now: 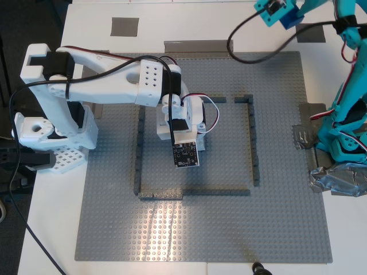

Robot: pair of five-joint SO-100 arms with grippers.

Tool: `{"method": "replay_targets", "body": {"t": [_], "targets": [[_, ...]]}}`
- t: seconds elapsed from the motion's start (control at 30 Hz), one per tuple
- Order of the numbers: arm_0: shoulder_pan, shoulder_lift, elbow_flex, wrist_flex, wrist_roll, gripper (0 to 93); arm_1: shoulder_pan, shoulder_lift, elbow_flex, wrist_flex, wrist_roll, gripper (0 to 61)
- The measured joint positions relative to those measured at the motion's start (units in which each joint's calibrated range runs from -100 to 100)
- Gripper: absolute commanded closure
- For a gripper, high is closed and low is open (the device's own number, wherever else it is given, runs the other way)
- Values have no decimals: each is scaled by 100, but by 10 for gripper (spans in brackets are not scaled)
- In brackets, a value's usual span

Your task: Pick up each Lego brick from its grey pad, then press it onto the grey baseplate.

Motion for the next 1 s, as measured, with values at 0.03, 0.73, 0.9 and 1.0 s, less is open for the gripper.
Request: {"method": "replay_targets", "body": {"t": [0.03,0.73,0.9,1.0], "targets": [[-37,-93,176,-9,0,927,9,0,0,0,-10,474],[-1191,-1014,1541,-96,267,927,-18,0,-222,145,-10,403],[-1347,-1522,1961,-78,267,927,-64,-17,-348,386,24,405],[-1398,-1640,2146,-87,314,927,-64,-233,-348,563,73,536]]}}
